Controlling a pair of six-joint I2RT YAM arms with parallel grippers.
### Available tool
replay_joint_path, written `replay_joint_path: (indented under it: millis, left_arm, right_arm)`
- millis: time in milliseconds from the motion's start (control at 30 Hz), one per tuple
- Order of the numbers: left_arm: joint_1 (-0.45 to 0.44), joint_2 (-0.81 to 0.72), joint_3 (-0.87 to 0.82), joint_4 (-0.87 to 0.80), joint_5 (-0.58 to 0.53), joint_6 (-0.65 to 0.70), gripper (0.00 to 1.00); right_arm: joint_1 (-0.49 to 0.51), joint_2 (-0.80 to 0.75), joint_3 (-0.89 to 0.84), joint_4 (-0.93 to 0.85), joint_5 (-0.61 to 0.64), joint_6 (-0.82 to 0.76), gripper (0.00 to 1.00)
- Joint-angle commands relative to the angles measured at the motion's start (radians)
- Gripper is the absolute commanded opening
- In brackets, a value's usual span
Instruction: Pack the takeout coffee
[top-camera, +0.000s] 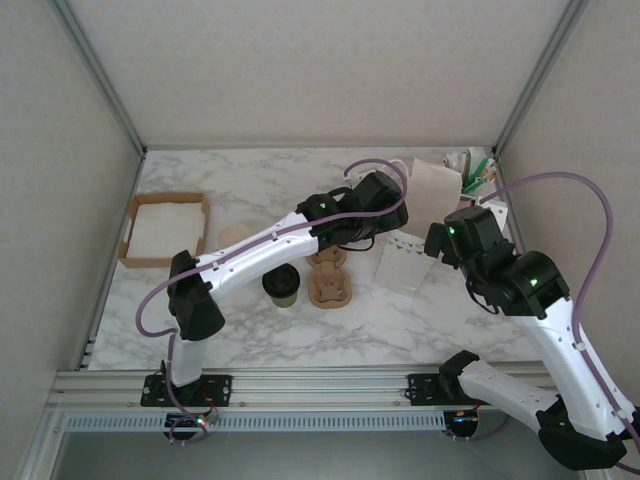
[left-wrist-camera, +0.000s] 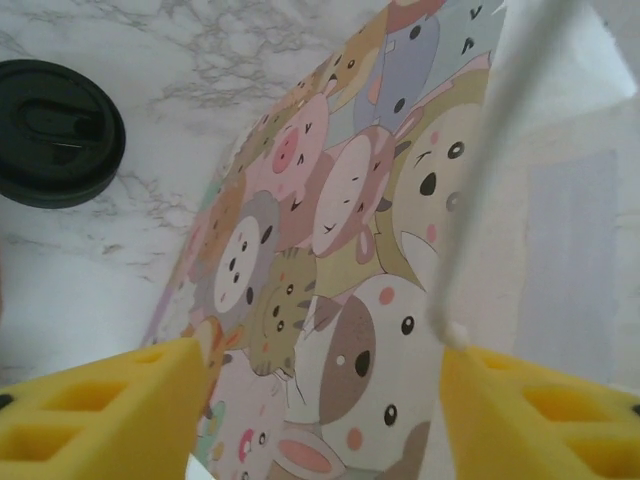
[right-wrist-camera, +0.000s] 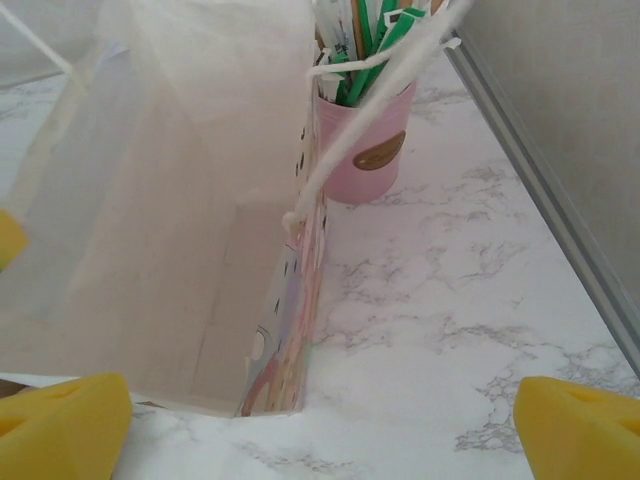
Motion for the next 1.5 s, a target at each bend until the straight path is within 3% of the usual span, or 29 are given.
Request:
replay_joint_path:
  millis: [0, 267, 467, 633, 833, 1000, 1167, 1467]
  left_arm:
    - [-0.009, -0.067, 0.002, 0.082, 0.043, 0.026, 0.73]
    - [-0.004, -0.126, 0.000, 0.149, 0.135, 0.122, 0.98]
    - [0.040, -0.239, -0.093, 0.148, 0.089, 0.209, 1.00]
    - [0.126, -0.379, -0.235, 0.167, 0.061, 0.258, 1.00]
    - [0.284, -0.553, -0.475, 0.242, 0.090, 0.273, 1.00]
    - [0.355, -0.630, -0.605, 0.278, 0.098, 0.272, 1.00]
    - [0.399, -0.653, -0.658, 0.296, 0.128, 0.272, 1.00]
    - [0.449, -0.631, -0.670, 0.318, 0.179, 0.289, 1.00]
  right_arm:
    - [-0.004, 0.001, 0.066, -0.043, -0.028, -0.017, 0.99]
    - [-0.004, 0.008, 0.181, -0.093, -0.123, -0.063, 0.99]
    - [-0.005, 0.051, 0.252, -0.013, -0.373, -0.108, 0.95]
    - [-0.004, 0.181, 0.338, 0.021, -0.483, -0.143, 0.90]
    - [-0.004, 0.388, 0.470, -0.025, -0.384, -0.170, 0.71]
    - [-0.021, 0.562, 0.592, -0.120, -0.176, -0.158, 0.56]
    - [-0.089, 0.654, 0.610, -0.094, -0.205, -0.166, 0.45]
    - [-0.139, 0.760, 0.615, -0.023, -0.295, -0.210, 0.44]
